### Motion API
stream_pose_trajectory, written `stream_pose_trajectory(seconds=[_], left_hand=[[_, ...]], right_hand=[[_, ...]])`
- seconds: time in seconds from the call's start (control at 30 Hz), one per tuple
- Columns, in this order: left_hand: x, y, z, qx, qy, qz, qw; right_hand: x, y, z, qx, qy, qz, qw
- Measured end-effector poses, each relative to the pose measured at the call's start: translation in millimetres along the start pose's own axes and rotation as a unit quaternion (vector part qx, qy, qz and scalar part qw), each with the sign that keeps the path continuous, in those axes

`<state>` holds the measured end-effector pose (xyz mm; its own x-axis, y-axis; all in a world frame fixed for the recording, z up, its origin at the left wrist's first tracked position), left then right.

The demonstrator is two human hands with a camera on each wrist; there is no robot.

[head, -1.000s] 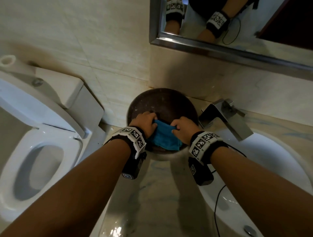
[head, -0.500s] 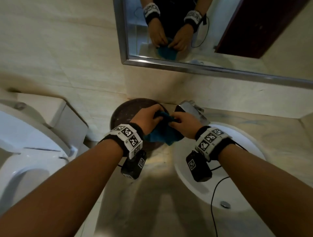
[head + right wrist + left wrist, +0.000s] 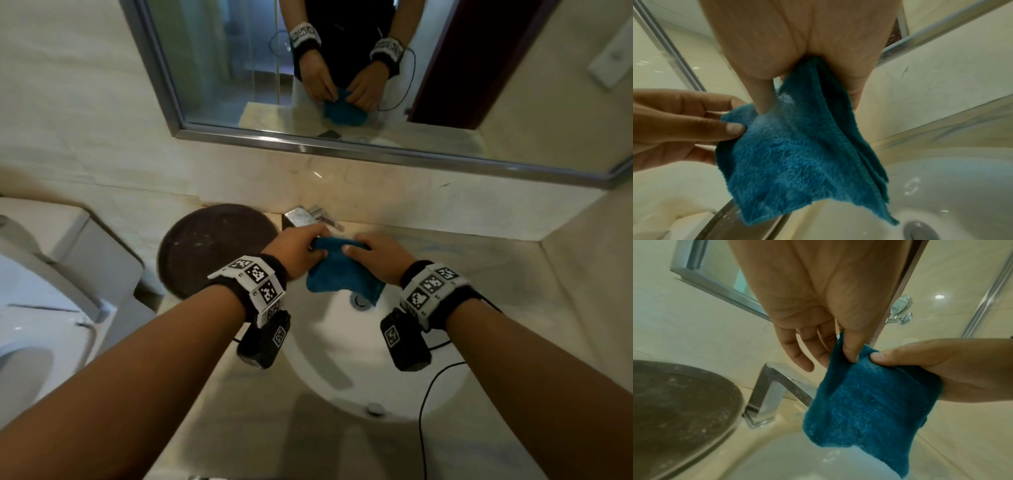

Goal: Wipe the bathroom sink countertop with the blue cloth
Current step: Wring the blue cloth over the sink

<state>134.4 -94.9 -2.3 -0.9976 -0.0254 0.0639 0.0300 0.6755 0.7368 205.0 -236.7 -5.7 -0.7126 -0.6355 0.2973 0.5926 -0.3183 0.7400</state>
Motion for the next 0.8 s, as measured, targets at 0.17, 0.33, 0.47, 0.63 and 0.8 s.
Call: stream_pose_trajectory(seconds=[0.17,0.33,0.47,0.63,0.8], left_hand=[[-19.8,-54.0,-41.6,-0.012,0.028,0.0,1.0],[-31.2,-93.9,-66.6,0.021,0.038,-0.006,0.999],[-36.3,-109.9,-63.9,0.015,0.067,-0.015,0.998],[-53.3,-130.6,-43.3,0.057,0.108,-0.024,0.992],[-64.4,-151.6,-14.7,0.081,0.131,-0.027,0.988]], right_hand=[[25.6,19.8,-61.6,-0.062,-0.015,0.015,0.998],[36.9,31.9,-106.6,-0.123,-0.012,0.032,0.992],[32.4,27.6,-128.0,-0.136,0.002,0.049,0.99],[10.8,16.4,-145.7,-0.179,-0.005,0.036,0.983],[-16.8,3.5,-167.3,-0.177,-0.052,0.021,0.983]])
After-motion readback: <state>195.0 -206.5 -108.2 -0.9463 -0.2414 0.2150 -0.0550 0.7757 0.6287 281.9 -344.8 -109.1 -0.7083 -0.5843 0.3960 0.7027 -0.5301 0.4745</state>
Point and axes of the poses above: each hand's wrist, its own x-axis away from the middle knuckle, its own y-axis out of the back of the hand, z = x × y, the point moved 3 cm from there along -x, towards the middle knuckle, and after that the axes turned 4 degrees about -y, right-handed, at the moved point
